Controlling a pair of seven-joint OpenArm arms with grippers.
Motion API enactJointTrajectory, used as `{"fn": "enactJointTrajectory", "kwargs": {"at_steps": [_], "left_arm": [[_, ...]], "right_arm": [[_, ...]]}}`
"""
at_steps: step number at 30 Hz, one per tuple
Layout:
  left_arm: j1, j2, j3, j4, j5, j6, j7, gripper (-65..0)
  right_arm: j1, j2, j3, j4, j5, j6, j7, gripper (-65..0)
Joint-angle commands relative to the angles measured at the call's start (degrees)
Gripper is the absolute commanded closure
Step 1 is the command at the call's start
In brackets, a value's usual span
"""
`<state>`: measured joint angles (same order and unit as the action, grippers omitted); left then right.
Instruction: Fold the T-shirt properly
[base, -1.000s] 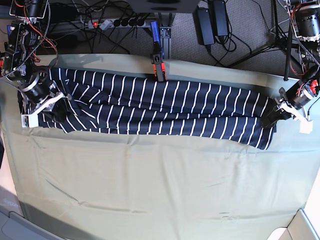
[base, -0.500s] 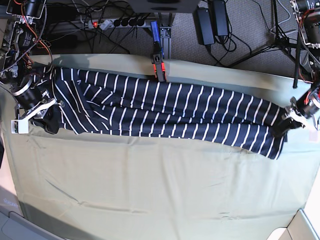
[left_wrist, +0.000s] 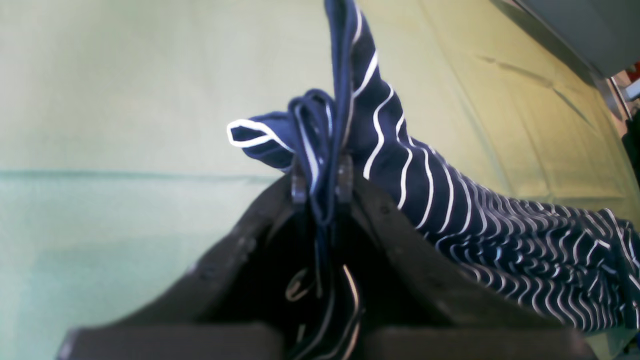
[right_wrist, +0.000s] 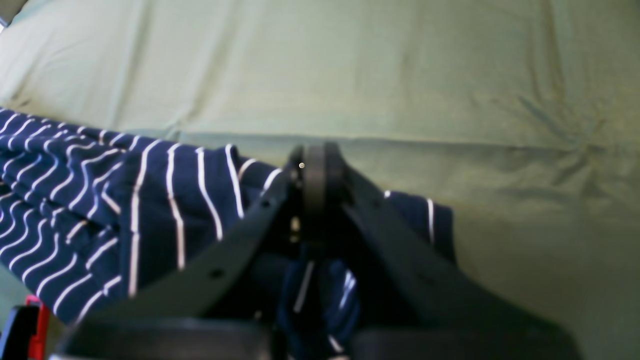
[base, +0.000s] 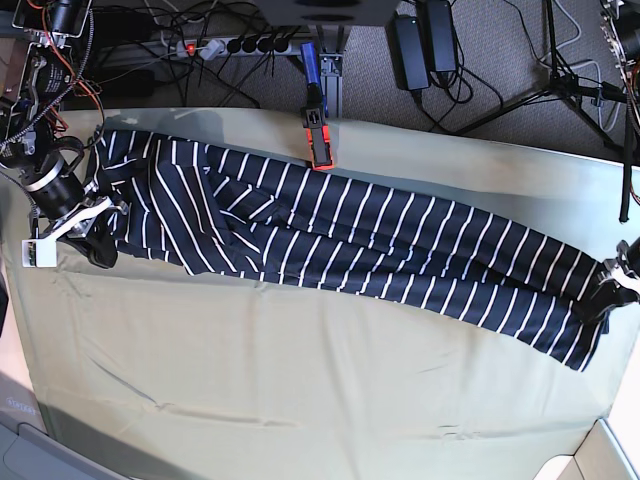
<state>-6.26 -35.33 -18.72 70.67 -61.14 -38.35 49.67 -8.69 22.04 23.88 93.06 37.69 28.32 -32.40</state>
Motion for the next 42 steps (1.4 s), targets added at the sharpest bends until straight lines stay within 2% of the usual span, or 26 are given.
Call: {"fn": "enactJointTrajectory", "kwargs": {"at_steps": [1, 5, 8, 15, 22, 31, 37, 42], "left_arm": [[-1.2, -1.5, -0.5, 0.6, -1.3, -1.7, -0.7, 0.0], [-1.2, -1.0, -0.5, 1.1, -4.6, -1.7, 1.8, 0.0], [-0.7, 0.6, -0.5, 4.7, -4.6, -1.7, 2.4, 0.0], [4.0, 8.0, 0.5, 19.6, -1.2, -1.7, 2.6, 0.0], [7.9, 12.8, 10.9, 26.7, 5.2, -1.7, -0.6, 0.0], [7.9, 19.2, 24.7, 27.7, 10.3, -1.7, -0.6, 0.0], [7.9, 22.5, 28.2, 27.3, 13.1, -1.7, -1.1, 0.0], [7.9, 24.6, 29.6, 25.7, 13.0, -1.7, -1.5, 0.0]], "right_arm": [[0.7, 0.9, 0.5, 1.0, 0.7, 4.1, 1.3, 0.0], [0.7, 0.9, 0.5, 1.0, 0.7, 4.1, 1.3, 0.0], [0.7, 0.9, 0.5, 1.0, 0.7, 4.1, 1.3, 0.0], [0.7, -0.2, 0.5, 1.0, 0.5, 4.1, 1.4, 0.0], [0.7, -1.2, 0.5, 1.0, -0.2, 4.1, 1.8, 0.0], [0.7, -1.2, 0.5, 1.0, -0.2, 4.1, 1.7, 0.0], [0.7, -1.3, 0.5, 1.0, -0.2, 4.1, 1.7, 0.0], [0.7, -1.2, 0.5, 1.0, -0.2, 4.1, 1.7, 0.0]]}}
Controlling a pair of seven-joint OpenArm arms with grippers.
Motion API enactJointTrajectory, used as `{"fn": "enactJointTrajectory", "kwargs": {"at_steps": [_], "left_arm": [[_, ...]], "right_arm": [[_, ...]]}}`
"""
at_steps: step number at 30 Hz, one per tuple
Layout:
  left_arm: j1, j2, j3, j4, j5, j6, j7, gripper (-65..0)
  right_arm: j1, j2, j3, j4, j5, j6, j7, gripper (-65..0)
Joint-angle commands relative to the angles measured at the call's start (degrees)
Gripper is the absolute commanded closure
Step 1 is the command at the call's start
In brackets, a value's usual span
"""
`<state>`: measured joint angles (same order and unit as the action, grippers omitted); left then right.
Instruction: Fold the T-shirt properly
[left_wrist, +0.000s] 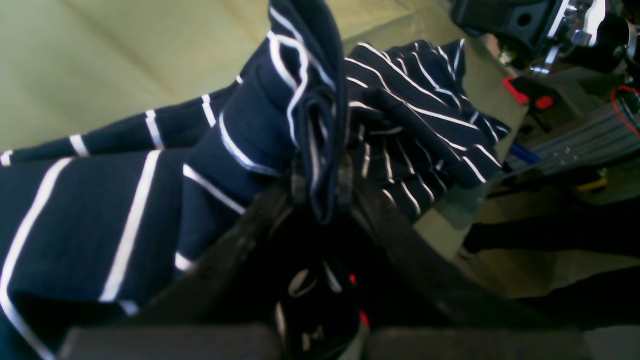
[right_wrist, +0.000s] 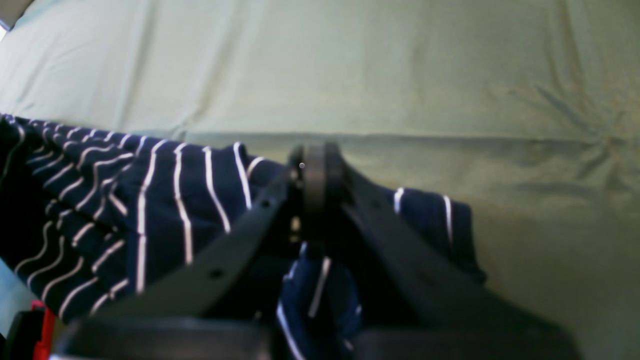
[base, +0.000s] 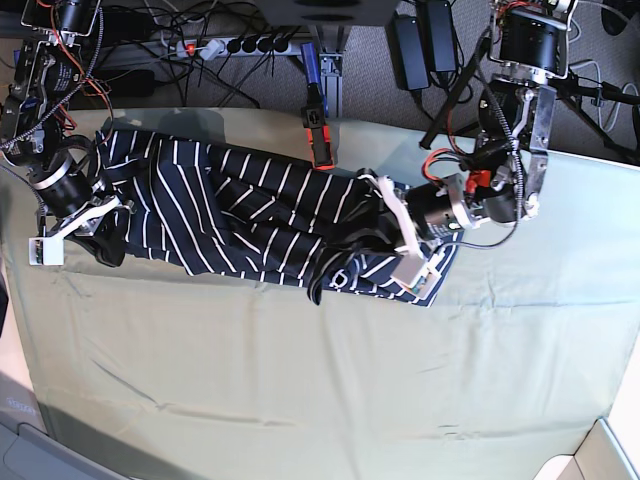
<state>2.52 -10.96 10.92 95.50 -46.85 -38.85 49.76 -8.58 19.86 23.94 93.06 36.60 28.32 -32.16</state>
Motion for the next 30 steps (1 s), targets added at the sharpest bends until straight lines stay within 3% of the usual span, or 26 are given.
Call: {"fn": "enactJointTrajectory", "kwargs": {"at_steps": [1, 6, 10, 14, 16, 25, 30], "left_arm": [[-0.9, 0.7, 0.4, 0.7, -1.2, -1.1, -2.0, 0.0], [-0.9, 3.5, 0.6, 0.7, -0.4, -1.1, -2.4, 0.0], [-0.9, 3.7, 0.8, 0.7, 0.0, -1.1, -3.3, 0.0], [-0.9, 3.7, 0.8, 0.7, 2.3, -1.1, -4.6, -21.6], [-0.9, 3.7, 0.8, 0.7, 2.3, -1.1, -4.6, -28.4], [-1.3, 5.4, 0.7, 0.7, 2.2, -1.1, -4.5, -29.0], [-2.4, 4.7, -1.4, 0.7, 7.8, -0.1, -4.5, -29.0]], "right_arm": [[0.6, 0.9, 0.5, 1.0, 0.9, 4.1, 1.5, 0.0], [0.6, 0.9, 0.5, 1.0, 0.9, 4.1, 1.5, 0.0], [0.6, 0.9, 0.5, 1.0, 0.9, 4.1, 1.5, 0.0], [0.6, 0.9, 0.5, 1.0, 0.9, 4.1, 1.5, 0.0], [0.6, 0.9, 0.5, 1.0, 0.9, 4.1, 1.5, 0.0], [0.6, 0.9, 0.5, 1.0, 0.6, 4.1, 1.5, 0.0], [1.0, 1.1, 1.6, 1.0, -2.1, 4.0, 2.2, 0.0]]}}
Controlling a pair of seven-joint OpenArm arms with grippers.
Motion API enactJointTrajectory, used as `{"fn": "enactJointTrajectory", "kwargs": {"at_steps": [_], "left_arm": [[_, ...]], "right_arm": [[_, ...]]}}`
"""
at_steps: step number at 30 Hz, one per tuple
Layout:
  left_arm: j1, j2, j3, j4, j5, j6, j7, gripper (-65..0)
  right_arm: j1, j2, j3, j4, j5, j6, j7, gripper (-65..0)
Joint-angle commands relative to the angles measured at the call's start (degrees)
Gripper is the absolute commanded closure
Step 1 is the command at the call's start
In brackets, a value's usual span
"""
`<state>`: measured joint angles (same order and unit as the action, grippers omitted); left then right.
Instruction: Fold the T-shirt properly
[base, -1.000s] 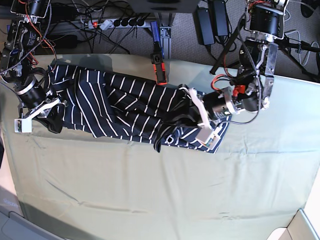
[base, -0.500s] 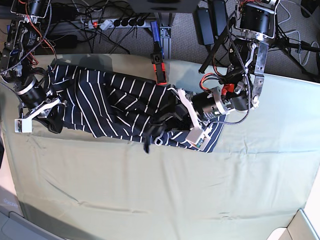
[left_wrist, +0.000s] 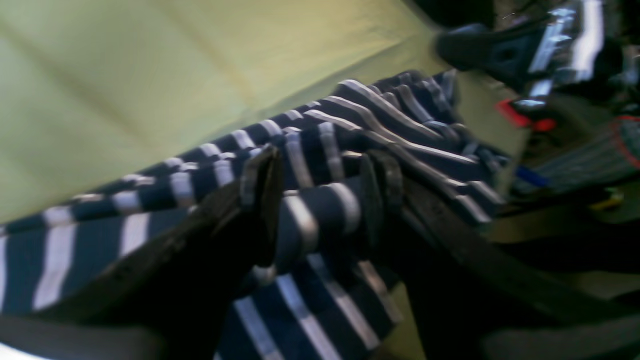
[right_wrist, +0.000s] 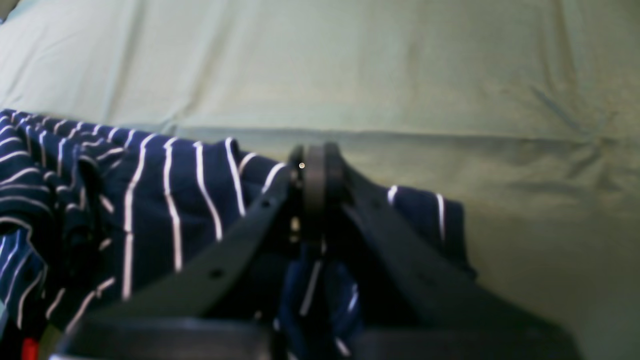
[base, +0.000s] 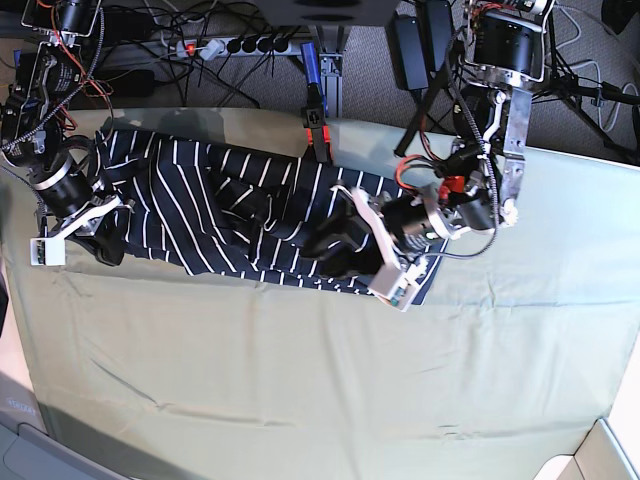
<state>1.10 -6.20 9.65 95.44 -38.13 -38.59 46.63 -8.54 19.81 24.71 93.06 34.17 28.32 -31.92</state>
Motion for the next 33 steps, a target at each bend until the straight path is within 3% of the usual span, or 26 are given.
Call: {"fn": "enactJointTrajectory", "kwargs": {"at_steps": [1, 8, 11, 13, 18, 21, 25, 33], "left_arm": [[-1.1, -0.7, -0.9, 0.8, -0.6, 0.3, -1.4, -29.0], [-1.0, -5.6, -5.9, 0.8, -0.9, 0.3, -1.4, -29.0], [-0.9, -7.5, -6.7, 0.8, -1.9, 0.3, -1.4, -29.0], [-0.9, -8.5, -6.7, 0.8, -1.9, 0.2, -1.4, -29.0], [-0.9, -9.2, -6.7, 0.8, -2.2, 0.3, -1.4, -29.0], [-0.9, -9.2, -6.7, 0.8, -4.1, 0.3, -1.4, -29.0], [-0.9, -8.9, -6.7, 0.8, -4.9, 0.3, -1.4, -29.0], [-0.9, -8.9, -6.7, 0.8, -4.9, 0.3, -1.4, -29.0]], "right_arm": [[1.3, 1.1, 1.8, 1.0, 0.3, 3.9, 1.9, 0.0], [2.3, 2.0, 13.6, 0.1, 3.5, 3.6, -1.4, -1.6], [1.4, 2.9, 15.9, -0.6, 6.1, 3.6, -5.0, -23.2], [-0.3, 3.6, 15.9, -0.9, 7.3, 3.6, -5.5, -32.4], [-4.0, 4.2, 15.6, -4.1, 12.1, 3.6, -6.5, -35.3], [-4.4, 4.2, 14.7, -8.5, 15.4, 3.7, -7.8, -44.1], [-4.3, 4.1, 13.7, -13.9, 19.3, 3.8, -7.8, -44.1], [-4.3, 4.1, 9.9, -14.5, 20.8, 4.1, -9.0, -44.1]]}}
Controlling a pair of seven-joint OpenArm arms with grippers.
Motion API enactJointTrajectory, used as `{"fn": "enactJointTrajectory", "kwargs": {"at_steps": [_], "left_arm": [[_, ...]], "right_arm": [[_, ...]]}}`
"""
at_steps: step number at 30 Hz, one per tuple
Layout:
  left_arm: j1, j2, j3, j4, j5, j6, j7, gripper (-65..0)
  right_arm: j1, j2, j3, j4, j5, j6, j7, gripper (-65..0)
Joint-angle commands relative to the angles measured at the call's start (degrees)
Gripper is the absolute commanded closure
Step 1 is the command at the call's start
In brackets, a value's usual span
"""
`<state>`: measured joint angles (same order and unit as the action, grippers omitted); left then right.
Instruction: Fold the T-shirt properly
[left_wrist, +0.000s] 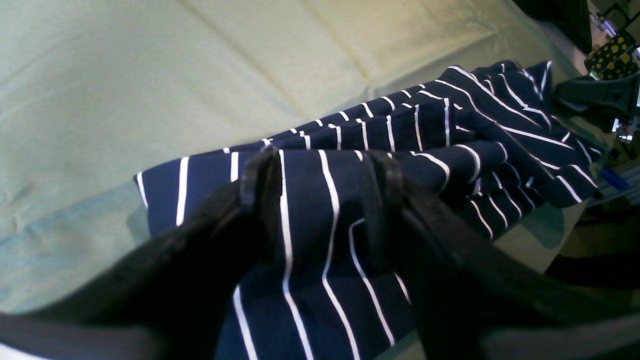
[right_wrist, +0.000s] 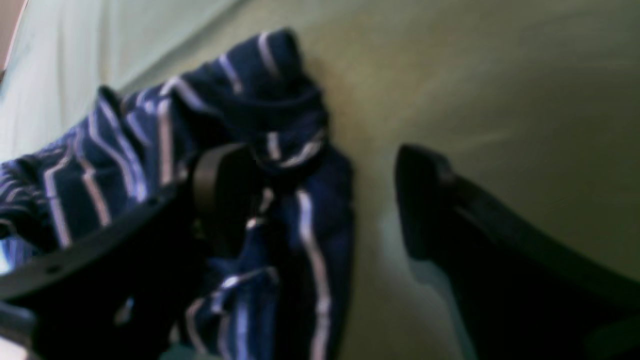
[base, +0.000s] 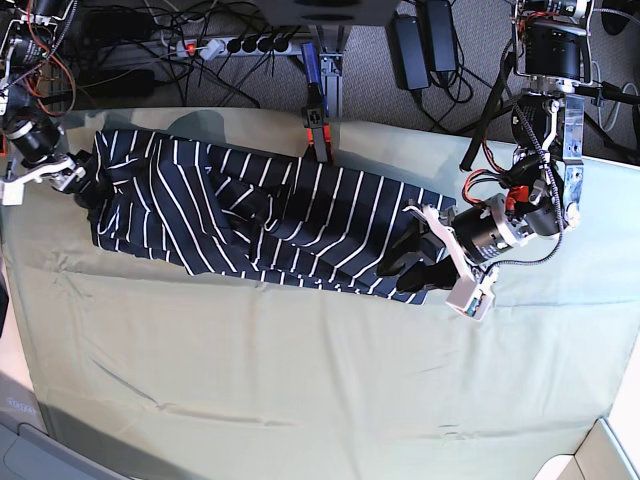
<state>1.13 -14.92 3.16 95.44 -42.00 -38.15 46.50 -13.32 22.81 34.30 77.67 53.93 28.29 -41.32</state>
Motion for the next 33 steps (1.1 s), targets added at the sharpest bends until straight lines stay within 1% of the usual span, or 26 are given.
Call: {"fn": "enactJointTrajectory", "kwargs": {"at_steps": [1, 5, 8, 16, 19, 22, 28, 31, 33], "left_arm": [[-0.9, -0.1, -0.2, 0.8, -1.1, -0.2, -1.3, -29.0], [-0.9, -0.1, -0.2, 0.8, -1.0, -0.2, -1.3, -29.0], [-0.9, -0.1, -0.2, 0.8, -1.0, -0.2, -1.3, -29.0], [-0.9, -0.2, -0.2, 0.8, -1.0, -0.2, -1.3, -29.0], [-0.9, -0.2, -0.2, 0.8, -1.0, -0.2, -1.3, -29.0], [-0.9, -0.2, -0.2, 0.8, -1.0, -0.2, -1.3, -29.0], [-0.8, -0.1, -0.2, 0.8, -1.0, -0.2, -1.2, -29.0], [-0.6, -0.2, -0.2, 0.8, -1.0, -0.2, -1.2, -29.0], [-0.4, -0.2, -0.2, 0.8, -1.0, -0.2, -1.3, -29.0]], "right_arm": [[0.5, 1.1, -0.7, 0.9, 1.0, 4.1, 0.4, -44.1], [0.6, 1.0, -5.0, 0.9, 0.9, 4.1, 0.3, -44.1], [0.6, 0.3, -6.1, 0.9, 0.9, 4.1, 0.3, -44.1], [0.6, -0.1, -6.1, 1.0, 1.3, 4.1, -0.3, -44.0], [0.6, -0.1, -6.1, 1.0, 4.5, 4.2, -1.8, -44.1], [0.6, -0.1, -6.1, 1.0, 5.3, 4.1, -2.2, -44.1], [1.6, 0.7, -4.6, 1.0, 5.6, 4.1, -2.6, -44.1], [2.4, 2.0, -4.4, 1.0, 7.1, 4.2, -5.0, -44.1], [2.4, 2.7, -4.4, 1.0, 7.9, 4.2, -5.7, -44.1]]}}
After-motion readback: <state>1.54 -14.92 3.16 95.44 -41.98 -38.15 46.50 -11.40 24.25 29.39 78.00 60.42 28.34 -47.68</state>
